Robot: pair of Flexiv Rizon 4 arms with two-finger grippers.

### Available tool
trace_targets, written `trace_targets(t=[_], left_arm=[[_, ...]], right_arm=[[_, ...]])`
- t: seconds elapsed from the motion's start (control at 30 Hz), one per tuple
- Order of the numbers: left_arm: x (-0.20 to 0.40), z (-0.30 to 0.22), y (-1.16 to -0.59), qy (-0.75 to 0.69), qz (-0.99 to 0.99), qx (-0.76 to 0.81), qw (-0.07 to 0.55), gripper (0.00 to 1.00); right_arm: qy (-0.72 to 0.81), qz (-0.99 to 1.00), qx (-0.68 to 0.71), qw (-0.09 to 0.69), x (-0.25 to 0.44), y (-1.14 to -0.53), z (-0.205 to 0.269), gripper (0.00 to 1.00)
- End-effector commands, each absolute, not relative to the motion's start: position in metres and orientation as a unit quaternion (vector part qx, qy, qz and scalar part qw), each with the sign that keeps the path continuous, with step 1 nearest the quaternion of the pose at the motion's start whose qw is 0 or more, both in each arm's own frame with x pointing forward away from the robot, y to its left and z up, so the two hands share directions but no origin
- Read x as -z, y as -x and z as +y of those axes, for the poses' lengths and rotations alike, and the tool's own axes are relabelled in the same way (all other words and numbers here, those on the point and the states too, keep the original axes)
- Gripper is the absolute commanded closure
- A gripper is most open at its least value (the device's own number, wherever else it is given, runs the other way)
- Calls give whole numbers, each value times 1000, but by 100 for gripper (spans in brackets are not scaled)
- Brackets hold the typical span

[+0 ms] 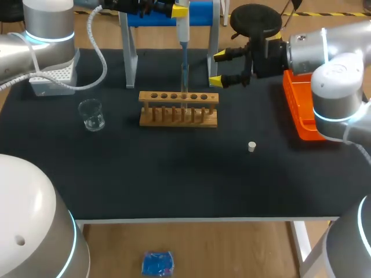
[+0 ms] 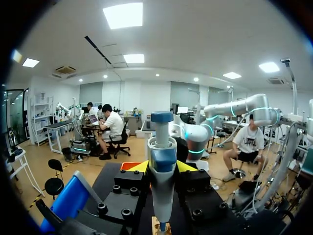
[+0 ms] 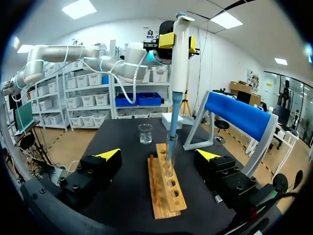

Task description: Invert the test tube, pick up the pipette, mount the tip to pipette, aspirate from beaker and dispense into the tube, eject the tip, return the pipette, and cap with the stopper.

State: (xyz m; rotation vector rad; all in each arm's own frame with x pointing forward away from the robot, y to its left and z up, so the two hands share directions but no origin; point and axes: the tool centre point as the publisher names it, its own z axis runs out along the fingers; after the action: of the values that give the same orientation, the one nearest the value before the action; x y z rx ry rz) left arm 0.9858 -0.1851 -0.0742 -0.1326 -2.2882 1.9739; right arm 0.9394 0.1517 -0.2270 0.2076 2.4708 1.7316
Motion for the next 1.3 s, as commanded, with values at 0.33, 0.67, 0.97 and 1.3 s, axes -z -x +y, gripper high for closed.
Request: trace_targets(t=[0.33, 0.67, 0.97, 1.3], left_arm=[[74, -185, -987, 44, -756, -651, 59, 100], [74, -185, -987, 44, -756, -651, 59, 100], [73, -185, -987, 45, -756, -650, 57, 100], [66, -187, -985, 46, -758, -649, 49, 100]], right_arm=[[-68, 815, -572, 59, 227, -939, 151, 0], [-68, 815, -572, 59, 227, -939, 151, 0], [-68, 815, -572, 59, 227, -939, 151, 0], [-68, 815, -572, 59, 227, -939, 151, 0]])
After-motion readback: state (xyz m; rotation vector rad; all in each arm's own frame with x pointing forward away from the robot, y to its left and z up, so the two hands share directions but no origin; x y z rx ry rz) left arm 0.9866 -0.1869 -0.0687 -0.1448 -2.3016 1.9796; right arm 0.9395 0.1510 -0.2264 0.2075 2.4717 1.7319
